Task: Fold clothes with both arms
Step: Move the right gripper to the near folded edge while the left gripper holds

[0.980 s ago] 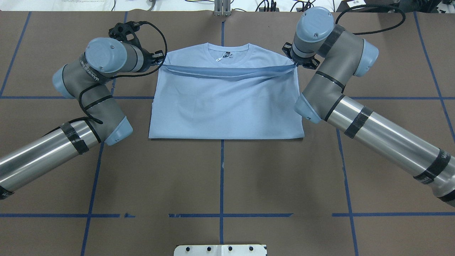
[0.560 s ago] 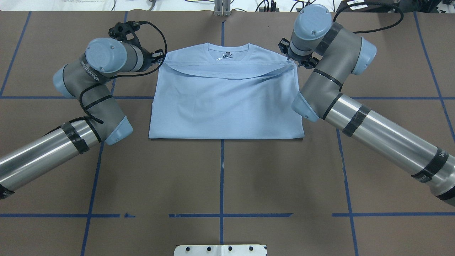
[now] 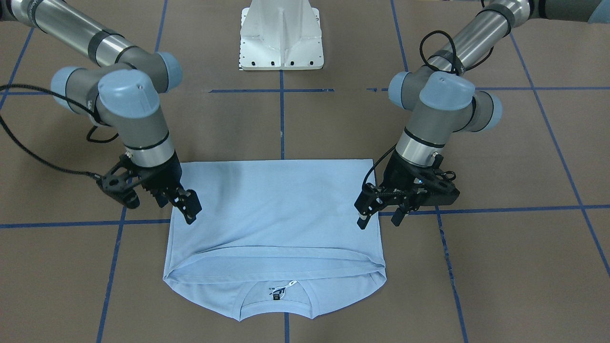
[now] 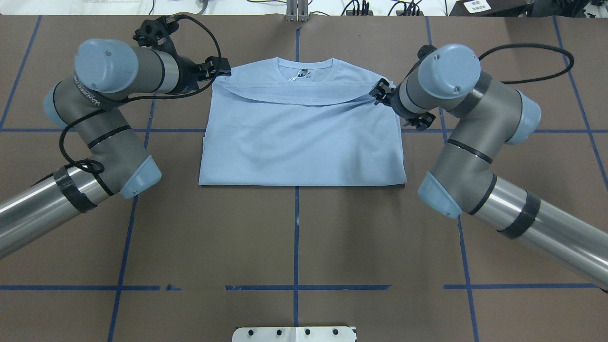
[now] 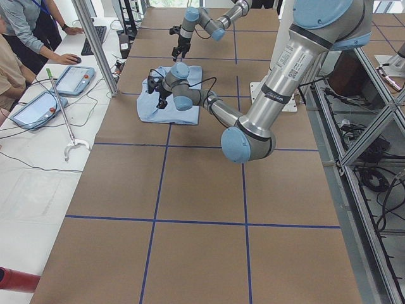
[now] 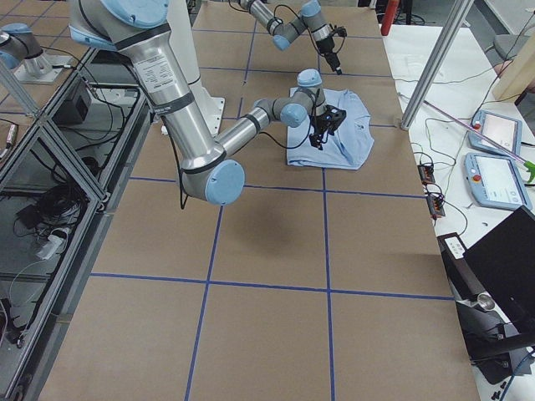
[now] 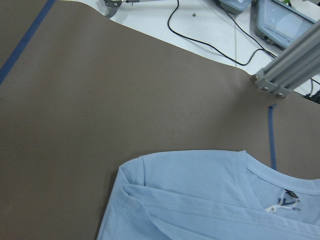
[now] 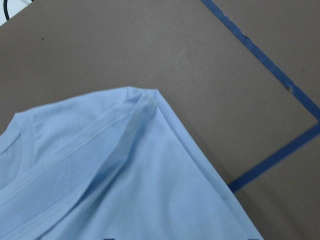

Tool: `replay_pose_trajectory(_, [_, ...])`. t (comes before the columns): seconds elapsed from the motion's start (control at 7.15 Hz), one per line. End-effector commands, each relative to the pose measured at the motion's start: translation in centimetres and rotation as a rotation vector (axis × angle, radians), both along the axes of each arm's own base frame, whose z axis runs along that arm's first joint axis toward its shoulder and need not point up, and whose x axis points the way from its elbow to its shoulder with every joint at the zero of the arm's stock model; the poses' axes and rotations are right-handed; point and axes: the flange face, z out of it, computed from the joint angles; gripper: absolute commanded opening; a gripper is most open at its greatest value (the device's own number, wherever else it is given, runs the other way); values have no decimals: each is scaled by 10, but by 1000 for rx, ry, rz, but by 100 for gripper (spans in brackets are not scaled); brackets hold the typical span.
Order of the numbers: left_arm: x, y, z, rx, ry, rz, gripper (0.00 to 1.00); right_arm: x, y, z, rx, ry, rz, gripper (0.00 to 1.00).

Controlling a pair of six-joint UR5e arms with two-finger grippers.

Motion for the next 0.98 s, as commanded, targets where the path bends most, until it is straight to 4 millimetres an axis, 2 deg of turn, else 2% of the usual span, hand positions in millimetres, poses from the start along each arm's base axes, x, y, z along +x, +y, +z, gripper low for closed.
replay_pose_trajectory(0.0, [-7, 11, -8, 19, 55, 1, 100, 1, 58, 30, -107, -42, 33, 91])
replay_pose_trajectory(0.14, [-8, 13, -12, 17, 67, -2, 100, -3, 61, 38, -162, -56, 72, 90])
replay_pose_trajectory(0.28, [-8, 13, -14, 11, 75, -5, 100, -15, 72, 42, -164, -54, 49, 89])
replay_pose_trajectory(0.42, [-10, 15, -17, 17, 80, -7, 100, -26, 79, 58, -179, -26, 30, 87])
replay_pose_trajectory(0.7, [-16, 17, -24, 24, 88, -11, 100, -27, 83, 66, -183, -13, 21, 83])
replay_pose_trajectory(0.84, [-16, 17, -24, 24, 89, -11, 100, -27, 84, 66, -185, -15, 21, 75])
